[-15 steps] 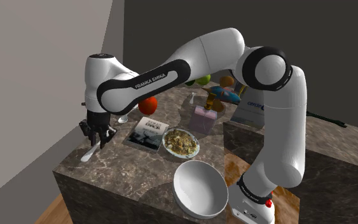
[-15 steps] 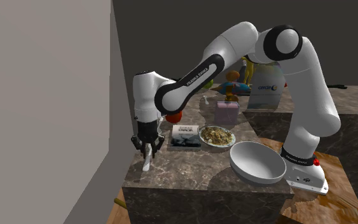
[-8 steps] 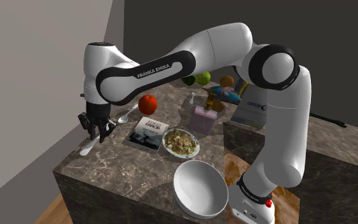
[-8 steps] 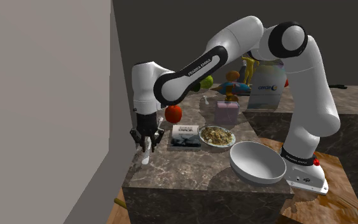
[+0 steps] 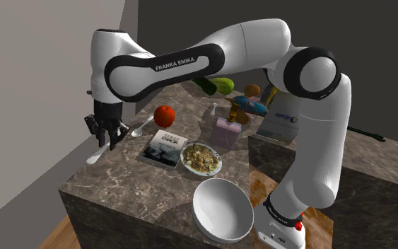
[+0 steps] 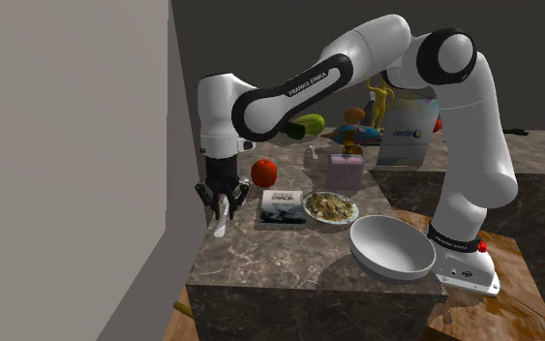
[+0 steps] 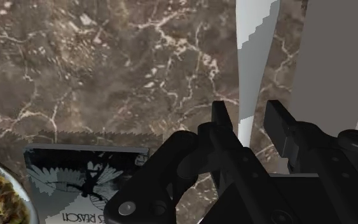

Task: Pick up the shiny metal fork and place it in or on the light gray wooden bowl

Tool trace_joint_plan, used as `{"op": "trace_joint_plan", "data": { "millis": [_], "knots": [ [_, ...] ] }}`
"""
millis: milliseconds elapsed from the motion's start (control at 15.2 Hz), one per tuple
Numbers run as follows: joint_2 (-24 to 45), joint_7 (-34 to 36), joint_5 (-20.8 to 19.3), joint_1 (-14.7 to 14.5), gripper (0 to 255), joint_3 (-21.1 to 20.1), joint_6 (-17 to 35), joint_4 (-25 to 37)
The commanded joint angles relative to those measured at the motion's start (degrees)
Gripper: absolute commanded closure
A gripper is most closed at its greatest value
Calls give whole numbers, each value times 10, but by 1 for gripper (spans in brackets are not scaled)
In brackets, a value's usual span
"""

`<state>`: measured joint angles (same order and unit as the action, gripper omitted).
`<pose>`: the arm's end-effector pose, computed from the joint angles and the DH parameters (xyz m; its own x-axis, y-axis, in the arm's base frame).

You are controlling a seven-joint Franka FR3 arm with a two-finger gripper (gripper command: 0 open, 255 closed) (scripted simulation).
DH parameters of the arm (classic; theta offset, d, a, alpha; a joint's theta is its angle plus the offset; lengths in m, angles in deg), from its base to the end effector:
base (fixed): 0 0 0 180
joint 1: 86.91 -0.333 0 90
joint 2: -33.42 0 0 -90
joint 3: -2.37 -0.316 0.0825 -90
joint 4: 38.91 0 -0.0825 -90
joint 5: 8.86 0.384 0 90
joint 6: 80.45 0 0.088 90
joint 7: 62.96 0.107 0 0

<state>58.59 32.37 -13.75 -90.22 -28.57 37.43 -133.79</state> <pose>0.5738 0.3357 0.3880 0.4741 -0.8684 -0.1454 -0.8785 -0.4777 -0.0116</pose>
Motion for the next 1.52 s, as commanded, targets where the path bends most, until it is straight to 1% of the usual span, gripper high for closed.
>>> {"op": "trace_joint_plan", "data": {
  "millis": [0,858,924,1188,1452],
  "knots": [
    [-5,-1,3,1,255,-2,-14,10],
    [-28,0,15,1,255,-9,-104,79],
    [-29,0,15,1,255,-9,-105,80],
    [-134,-20,69,35,255,-26,-60,-59],
    [-238,-50,132,52,255,-33,-33,-176]
  ]
}}
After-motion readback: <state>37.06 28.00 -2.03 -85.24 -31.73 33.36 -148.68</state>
